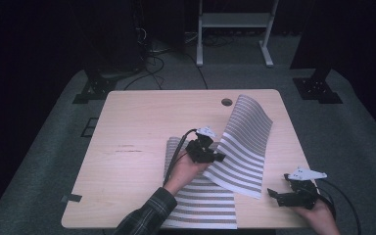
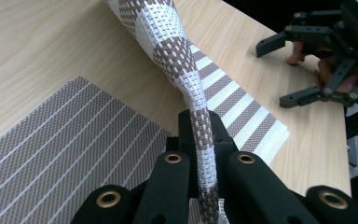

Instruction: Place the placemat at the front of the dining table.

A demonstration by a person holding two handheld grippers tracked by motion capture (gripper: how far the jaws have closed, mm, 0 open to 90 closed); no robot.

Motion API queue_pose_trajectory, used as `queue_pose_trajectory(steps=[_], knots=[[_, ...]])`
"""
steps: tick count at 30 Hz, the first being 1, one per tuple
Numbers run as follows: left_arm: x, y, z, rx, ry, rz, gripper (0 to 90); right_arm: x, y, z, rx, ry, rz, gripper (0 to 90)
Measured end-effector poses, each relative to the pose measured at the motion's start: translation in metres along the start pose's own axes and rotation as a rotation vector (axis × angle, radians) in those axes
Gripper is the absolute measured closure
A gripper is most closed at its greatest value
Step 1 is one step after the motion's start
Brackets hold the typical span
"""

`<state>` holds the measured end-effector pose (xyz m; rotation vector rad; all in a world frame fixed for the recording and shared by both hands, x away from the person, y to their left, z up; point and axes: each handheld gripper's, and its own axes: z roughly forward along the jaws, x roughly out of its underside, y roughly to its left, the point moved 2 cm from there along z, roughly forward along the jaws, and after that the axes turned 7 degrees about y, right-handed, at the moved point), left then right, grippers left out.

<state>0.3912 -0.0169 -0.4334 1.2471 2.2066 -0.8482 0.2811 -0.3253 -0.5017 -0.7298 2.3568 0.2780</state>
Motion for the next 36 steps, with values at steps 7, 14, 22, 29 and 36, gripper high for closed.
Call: queue_pose_trajectory(steps=[7, 14, 22, 29, 36], knots=[[-0.012, 0.004, 0.016, -0.001, -0.001, -0.018, 88.9, 0.002, 0.0, -0.001, -0.002, 0.001, 0.0, 9.5], [-0.023, 0.008, 0.032, -0.007, 0.004, -0.027, 88.9, 0.002, 0.0, -0.002, -0.002, 0.001, -0.002, 9.5], [-0.025, 0.012, 0.04, -0.031, 0.009, -0.04, 83.1, 0.002, 0.0, -0.002, -0.003, 0.001, -0.002, 9.5], [-0.022, 0.018, 0.039, -0.042, 0.015, -0.064, 70.0, 0.002, 0.0, -0.002, -0.003, 0.001, -0.003, 9.5], [-0.02, 0.02, 0.04, -0.091, 0.036, -0.055, 50.2, 0.002, 0.0, -0.002, -0.003, 0.001, -0.003, 9.5]])
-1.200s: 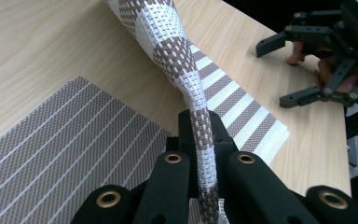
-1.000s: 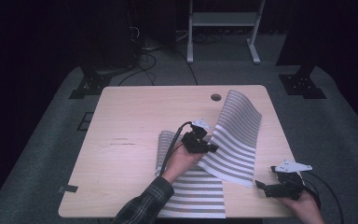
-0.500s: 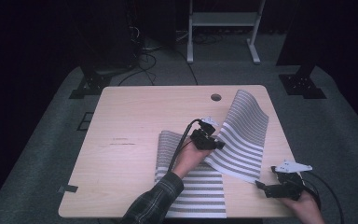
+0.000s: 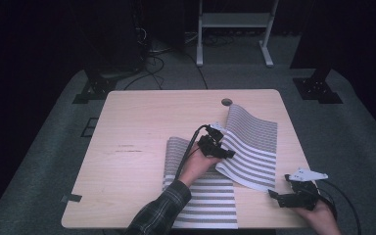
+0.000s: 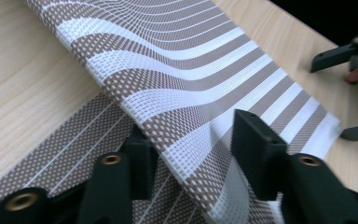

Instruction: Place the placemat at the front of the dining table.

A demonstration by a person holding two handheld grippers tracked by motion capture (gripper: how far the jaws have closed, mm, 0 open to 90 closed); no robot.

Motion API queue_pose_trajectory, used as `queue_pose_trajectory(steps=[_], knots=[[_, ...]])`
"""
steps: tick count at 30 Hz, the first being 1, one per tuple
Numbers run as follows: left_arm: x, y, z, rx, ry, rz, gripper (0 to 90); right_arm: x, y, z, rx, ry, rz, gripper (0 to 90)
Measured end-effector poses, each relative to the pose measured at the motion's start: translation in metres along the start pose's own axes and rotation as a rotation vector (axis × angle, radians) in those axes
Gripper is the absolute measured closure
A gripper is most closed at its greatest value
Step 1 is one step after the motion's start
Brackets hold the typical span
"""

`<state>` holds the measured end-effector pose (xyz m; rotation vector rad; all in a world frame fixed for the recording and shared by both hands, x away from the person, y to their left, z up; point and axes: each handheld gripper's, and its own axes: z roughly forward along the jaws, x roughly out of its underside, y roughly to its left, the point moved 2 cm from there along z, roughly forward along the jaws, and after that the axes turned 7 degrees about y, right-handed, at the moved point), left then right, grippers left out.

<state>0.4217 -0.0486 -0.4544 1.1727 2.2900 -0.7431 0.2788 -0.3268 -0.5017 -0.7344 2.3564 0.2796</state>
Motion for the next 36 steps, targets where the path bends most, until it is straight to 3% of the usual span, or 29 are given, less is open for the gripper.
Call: queue_pose_trajectory(steps=[8, 11, 18, 22, 26, 36], knots=[[0.006, 0.006, 0.001, -0.055, 0.028, 0.003, 21.8, 0.0, 0.0, 0.0, 0.0, 0.0, 0.0, 9.5], [0.009, 0.01, 0.0, -0.039, 0.031, -0.01, 17.1, 0.0, 0.0, 0.0, 0.0, 0.0, 0.0, 9.5], [0.015, 0.014, -0.011, -0.084, 0.036, 0.02, 3.3, 0.0, 0.0, 0.0, 0.0, 0.0, 0.0, 9.5], [0.022, 0.017, -0.018, -0.089, 0.046, 0.037, 1.5, 0.0, 0.0, 0.0, 0.001, 0.0, 0.001, 9.5], [0.031, 0.02, -0.027, -0.114, 0.025, 0.039, 0.0, 0.0, 0.0, 0.0, 0.001, 0.0, 0.001, 9.5], [0.049, 0.025, -0.046, -0.123, 0.008, 0.033, 0.0, 0.0, 0.0, 0.0, 0.0, 0.0, 0.001, 9.5]])
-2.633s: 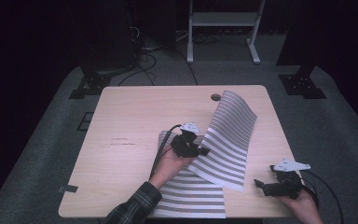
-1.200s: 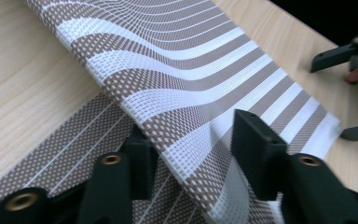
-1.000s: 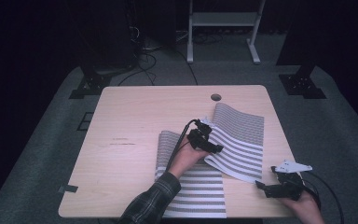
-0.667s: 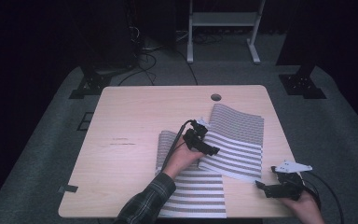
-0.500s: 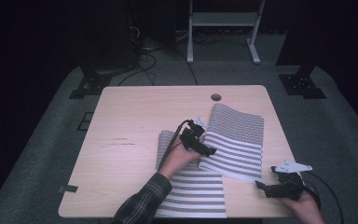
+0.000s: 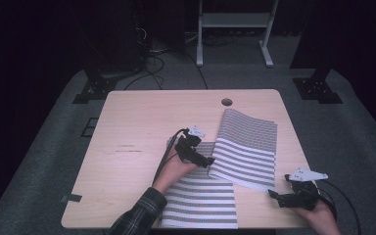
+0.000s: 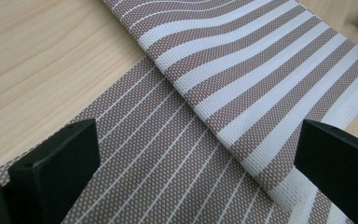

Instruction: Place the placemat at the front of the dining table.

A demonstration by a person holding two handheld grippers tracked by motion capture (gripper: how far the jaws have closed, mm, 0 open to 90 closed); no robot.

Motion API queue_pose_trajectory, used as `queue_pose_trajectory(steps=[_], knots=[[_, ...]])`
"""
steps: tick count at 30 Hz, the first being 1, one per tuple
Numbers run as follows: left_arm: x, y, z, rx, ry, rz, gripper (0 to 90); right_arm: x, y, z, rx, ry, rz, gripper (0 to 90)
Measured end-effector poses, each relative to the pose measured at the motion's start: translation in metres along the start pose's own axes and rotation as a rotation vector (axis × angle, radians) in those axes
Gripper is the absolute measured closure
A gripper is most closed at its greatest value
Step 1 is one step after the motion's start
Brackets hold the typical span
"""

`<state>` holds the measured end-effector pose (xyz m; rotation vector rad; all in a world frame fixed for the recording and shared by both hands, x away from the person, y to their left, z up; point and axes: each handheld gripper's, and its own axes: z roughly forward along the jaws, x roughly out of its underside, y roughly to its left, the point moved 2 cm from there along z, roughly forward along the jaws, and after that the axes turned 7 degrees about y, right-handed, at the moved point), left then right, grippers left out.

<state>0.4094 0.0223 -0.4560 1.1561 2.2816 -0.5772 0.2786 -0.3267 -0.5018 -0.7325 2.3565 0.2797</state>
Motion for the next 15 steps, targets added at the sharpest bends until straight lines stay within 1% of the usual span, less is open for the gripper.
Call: queue_pose_trajectory(steps=[7, 9, 12, 15], knots=[[0.006, 0.0, -0.017, -0.03, -0.013, 0.02, 0.0, 0.0, 0.0, 0.0, 0.0, 0.0, 0.0, 9.5], [0.009, 0.0, -0.021, -0.032, -0.022, 0.016, 0.0, 0.0, 0.0, 0.0, 0.0, 0.0, -0.001, 9.5], [0.012, 0.001, -0.027, -0.045, -0.026, 0.024, 0.0, 0.0, 0.0, 0.0, 0.0, 0.0, -0.001, 9.5], [0.016, 0.002, -0.032, -0.048, -0.027, 0.024, 0.0, 0.0, 0.0, 0.0, 0.0, 0.0, -0.001, 9.5]])
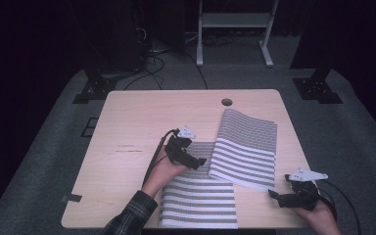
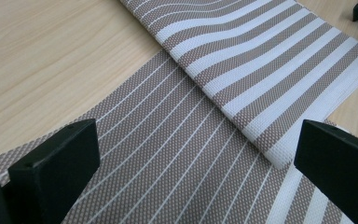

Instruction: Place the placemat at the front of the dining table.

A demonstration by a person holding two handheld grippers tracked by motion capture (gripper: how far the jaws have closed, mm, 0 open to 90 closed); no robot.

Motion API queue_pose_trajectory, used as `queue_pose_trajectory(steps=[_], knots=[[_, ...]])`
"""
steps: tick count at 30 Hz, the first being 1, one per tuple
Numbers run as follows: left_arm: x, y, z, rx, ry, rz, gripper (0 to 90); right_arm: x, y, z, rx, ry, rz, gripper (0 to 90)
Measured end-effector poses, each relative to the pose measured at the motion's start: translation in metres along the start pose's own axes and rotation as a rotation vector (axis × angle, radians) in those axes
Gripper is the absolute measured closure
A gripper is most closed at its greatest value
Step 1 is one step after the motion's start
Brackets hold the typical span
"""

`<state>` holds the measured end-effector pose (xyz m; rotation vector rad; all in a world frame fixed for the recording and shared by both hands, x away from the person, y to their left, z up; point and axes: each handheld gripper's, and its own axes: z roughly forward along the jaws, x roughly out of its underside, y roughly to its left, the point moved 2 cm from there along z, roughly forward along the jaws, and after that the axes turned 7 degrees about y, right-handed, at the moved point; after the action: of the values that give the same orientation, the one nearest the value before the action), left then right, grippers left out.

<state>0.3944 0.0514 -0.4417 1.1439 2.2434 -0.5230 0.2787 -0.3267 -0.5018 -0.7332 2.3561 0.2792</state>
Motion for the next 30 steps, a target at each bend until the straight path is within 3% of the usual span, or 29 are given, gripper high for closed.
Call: queue_pose_trajectory(steps=[14, 24, 27, 30], knots=[[0.036, 0.006, -0.033, -0.046, -0.012, -0.022, 0.0, 0.0, 0.0, 0.0, 0.0, 0.0, -0.001, 9.4], [0.067, 0.014, -0.058, -0.107, -0.032, -0.043, 0.0, 0.002, -0.001, -0.002, -0.01, 0.004, -0.011, 9.4], [0.074, 0.017, -0.064, -0.114, -0.047, -0.055, 0.0, 0.002, -0.003, -0.005, -0.019, 0.021, -0.001, 9.5], [0.083, 0.018, -0.069, -0.12, -0.054, -0.058, 0.0, 0.001, -0.004, -0.008, -0.018, 0.004, 0.019, 9.4]])
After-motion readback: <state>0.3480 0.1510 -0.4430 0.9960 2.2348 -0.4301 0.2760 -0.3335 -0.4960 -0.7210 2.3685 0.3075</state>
